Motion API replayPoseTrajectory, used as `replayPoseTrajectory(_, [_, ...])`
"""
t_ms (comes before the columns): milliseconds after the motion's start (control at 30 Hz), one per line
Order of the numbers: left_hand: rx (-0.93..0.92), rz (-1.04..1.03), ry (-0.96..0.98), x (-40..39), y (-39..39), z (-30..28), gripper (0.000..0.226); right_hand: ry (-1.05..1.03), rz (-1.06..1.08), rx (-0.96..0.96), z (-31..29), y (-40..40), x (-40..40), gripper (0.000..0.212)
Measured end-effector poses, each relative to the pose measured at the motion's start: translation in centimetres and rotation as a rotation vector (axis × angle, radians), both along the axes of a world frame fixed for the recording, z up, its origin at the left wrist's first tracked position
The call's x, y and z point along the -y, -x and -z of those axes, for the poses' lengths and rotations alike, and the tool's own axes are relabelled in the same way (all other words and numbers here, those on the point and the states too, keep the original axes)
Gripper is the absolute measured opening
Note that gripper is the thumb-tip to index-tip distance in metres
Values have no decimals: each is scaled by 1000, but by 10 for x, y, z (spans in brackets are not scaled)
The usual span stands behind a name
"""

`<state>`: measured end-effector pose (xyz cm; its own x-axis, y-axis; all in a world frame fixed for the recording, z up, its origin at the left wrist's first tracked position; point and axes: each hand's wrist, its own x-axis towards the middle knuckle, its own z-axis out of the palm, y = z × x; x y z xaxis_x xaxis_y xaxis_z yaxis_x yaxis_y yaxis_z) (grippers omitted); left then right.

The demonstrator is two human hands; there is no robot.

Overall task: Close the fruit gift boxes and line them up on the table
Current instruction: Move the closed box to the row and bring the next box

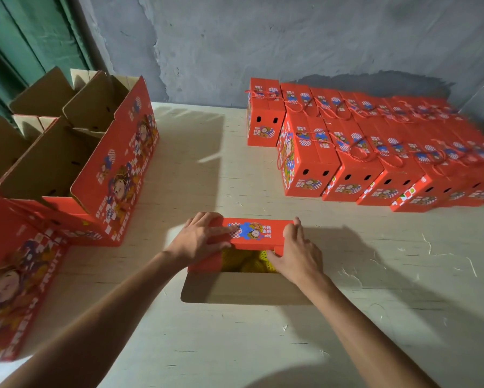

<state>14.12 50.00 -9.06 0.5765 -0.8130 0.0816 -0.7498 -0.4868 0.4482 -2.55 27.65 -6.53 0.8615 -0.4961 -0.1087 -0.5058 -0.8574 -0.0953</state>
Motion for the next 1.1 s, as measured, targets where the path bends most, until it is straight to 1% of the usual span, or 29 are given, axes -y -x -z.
replayPoseTrajectory(67, [33, -19, 64, -1, 5, -3, 51, -44, -13, 38, 1, 4, 4, 71])
replayPoseTrajectory(133, [106, -60, 110, -4, 12, -4, 58, -174, -36, 121, 1, 11, 12, 55])
replayPoseTrajectory(200, [91, -115, 152, -7, 19, -6, 61, -285, -56, 187, 1, 17, 22, 42])
replayPoseTrajectory(267, [61, -117, 220, -11, 23, -5, 54, -391, -59, 238, 3, 23, 31, 36])
replayPoseTrajectory(367, [-15, -100, 339, -16, 27, -2, 33, -503, -160, 318, 13, 35, 41, 10])
replayPoseTrajectory(433, [-90, -120, 340, -19, 28, 0, 31, -588, -180, 339, 18, 40, 44, 18])
replayPoseTrajectory(500, [-140, -133, 267, -21, 25, 0, 43, -636, -140, 343, 17, 40, 42, 31])
replayPoseTrajectory(533, [-170, -142, 227, -22, 24, 0, 51, -635, -102, 339, 14, 40, 40, 42])
replayPoseTrajectory(567, [-198, -151, 194, -22, 23, -1, 57, -644, -35, 330, 12, 39, 38, 54])
replayPoseTrajectory(633, [-231, -174, 161, -21, 23, -2, 67, -704, 168, 262, 6, 38, 38, 77])
replayPoseTrajectory(667, [-232, -188, 154, -21, 23, -3, 70, -739, 264, 210, 5, 38, 40, 79])
replayPoseTrajectory(700, [-224, -200, 147, -21, 24, -3, 71, -771, 323, 145, 3, 39, 41, 68])
replayPoseTrajectory(733, [-209, -209, 137, -21, 24, -4, 71, -801, 345, 79, 3, 39, 43, 51])
replayPoseTrajectory(767, [-192, -211, 126, -21, 23, -4, 72, -813, 356, 29, 1, 41, 44, 44])
replayPoseTrajectory(867, [-140, -205, 100, -21, 23, -5, 73, -869, 437, -21, -1, 45, 49, 56])
replayPoseTrajectory(933, [-112, -210, 87, -21, 23, -4, 75, -998, 490, -11, -4, 45, 49, 51])
replayPoseTrajectory(967, [-99, -220, 87, -21, 24, -3, 76, -1050, 506, 3, -7, 44, 48, 44])
replayPoseTrajectory(1000, [-88, -233, 92, -22, 25, -3, 77, -1048, 508, 12, -11, 41, 48, 37])
replayPoseTrajectory(1100, [-51, -308, 151, -23, 33, -4, 80, -885, 478, 94, -16, 32, 51, 45])
